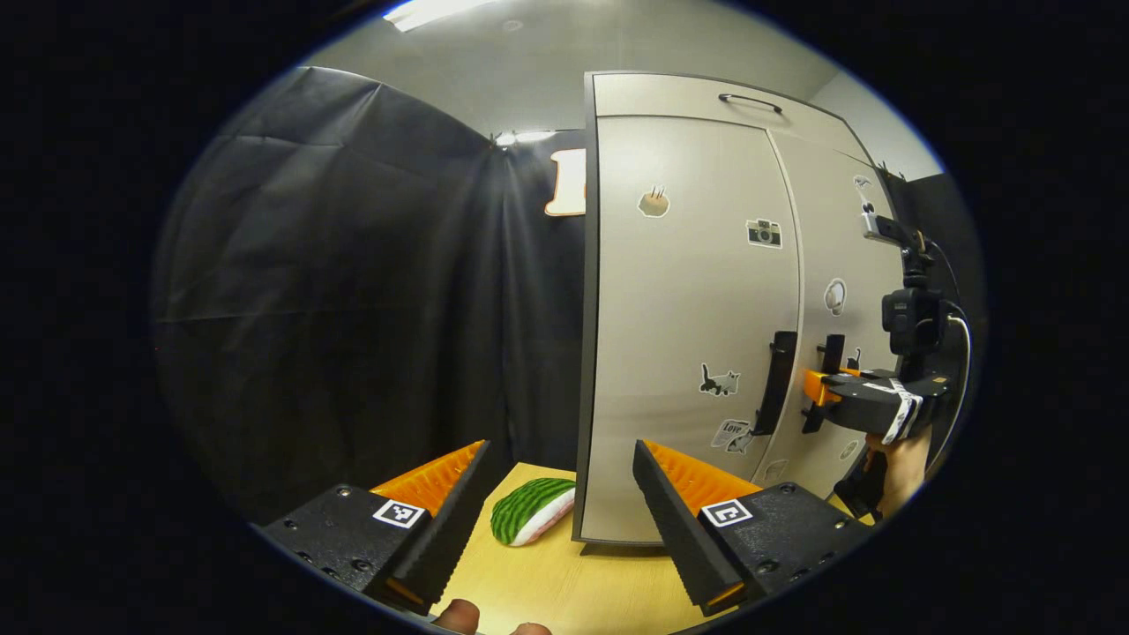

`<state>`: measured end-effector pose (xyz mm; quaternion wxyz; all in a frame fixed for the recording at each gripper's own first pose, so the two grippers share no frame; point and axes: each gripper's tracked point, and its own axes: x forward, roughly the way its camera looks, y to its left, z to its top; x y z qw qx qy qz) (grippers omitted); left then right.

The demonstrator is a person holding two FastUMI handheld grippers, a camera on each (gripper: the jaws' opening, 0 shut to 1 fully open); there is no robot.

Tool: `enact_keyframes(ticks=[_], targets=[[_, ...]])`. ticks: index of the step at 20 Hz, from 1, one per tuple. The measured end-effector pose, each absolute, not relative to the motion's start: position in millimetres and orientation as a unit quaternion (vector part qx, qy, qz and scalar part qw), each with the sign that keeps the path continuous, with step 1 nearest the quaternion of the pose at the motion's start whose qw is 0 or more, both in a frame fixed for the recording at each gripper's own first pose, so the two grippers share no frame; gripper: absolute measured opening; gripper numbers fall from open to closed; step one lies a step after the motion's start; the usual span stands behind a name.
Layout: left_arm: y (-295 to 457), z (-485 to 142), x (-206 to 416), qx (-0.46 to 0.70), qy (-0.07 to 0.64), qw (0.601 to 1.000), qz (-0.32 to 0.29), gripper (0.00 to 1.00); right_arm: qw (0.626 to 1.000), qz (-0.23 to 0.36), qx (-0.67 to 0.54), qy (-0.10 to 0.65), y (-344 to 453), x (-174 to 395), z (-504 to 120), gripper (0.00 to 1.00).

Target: Open the right door of the double-door shoe cabinet with the right hand, and open the left door with the left hand.

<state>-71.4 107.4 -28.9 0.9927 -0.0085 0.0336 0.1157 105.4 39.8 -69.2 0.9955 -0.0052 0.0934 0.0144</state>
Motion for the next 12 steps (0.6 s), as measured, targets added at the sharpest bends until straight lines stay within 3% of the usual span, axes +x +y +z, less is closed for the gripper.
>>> enact_keyframes(ticks=[8, 12], targets=[[107.2, -36.2, -91.5, -0.011, 0.042, 0.993, 0.109, 0.98, 0.993, 0.067, 0.004, 0.094, 25.5, 67.9, -65.8, 0.22], [112.6, -41.4, -97.0, -0.014, 0.049, 0.992, 0.112, 0.98, 0.995, 0.056, -0.006, 0.088, 14.3, 47.9, -65.2, 0.22]])
